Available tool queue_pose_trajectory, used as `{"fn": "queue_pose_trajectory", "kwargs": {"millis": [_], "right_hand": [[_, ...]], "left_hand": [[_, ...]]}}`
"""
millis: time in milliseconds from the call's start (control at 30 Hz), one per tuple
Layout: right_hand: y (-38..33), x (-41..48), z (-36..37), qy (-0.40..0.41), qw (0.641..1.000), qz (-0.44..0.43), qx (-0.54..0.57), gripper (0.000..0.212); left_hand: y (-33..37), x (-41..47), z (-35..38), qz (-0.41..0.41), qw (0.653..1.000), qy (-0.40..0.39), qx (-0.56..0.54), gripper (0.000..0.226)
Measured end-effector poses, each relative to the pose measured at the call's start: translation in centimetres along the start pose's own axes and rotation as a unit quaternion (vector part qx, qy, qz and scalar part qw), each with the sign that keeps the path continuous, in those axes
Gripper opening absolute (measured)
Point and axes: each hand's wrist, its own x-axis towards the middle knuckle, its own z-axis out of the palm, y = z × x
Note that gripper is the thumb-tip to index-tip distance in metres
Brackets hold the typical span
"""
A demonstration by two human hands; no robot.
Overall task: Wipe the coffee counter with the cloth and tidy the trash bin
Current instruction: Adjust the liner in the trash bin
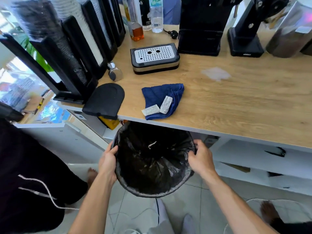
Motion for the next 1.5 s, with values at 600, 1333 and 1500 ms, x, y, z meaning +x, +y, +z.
{"fn": "queue_pose_trajectory", "kwargs": {"millis": [600,1333,1500], "right_hand": [[13.3,-1.6,0.4,-0.079,0.995,0.058,-0.006,0.039],[34.8,5.8,16.0,-0.103,0.985,0.135,-0.016,0.034],[37.8,8.2,18.8,-0.108,0.984,0.14,-0.034,0.06]], "left_hand": [[-9.9,1.8,-2.7,-0.03,0.955,-0.092,0.28,0.014],[-30.3,22.2,-3.0,-0.111,0.91,-0.141,0.374,0.037],[-33.5,25.3,-2.4,-0.077,0.913,-0.133,0.377,0.056]]}}
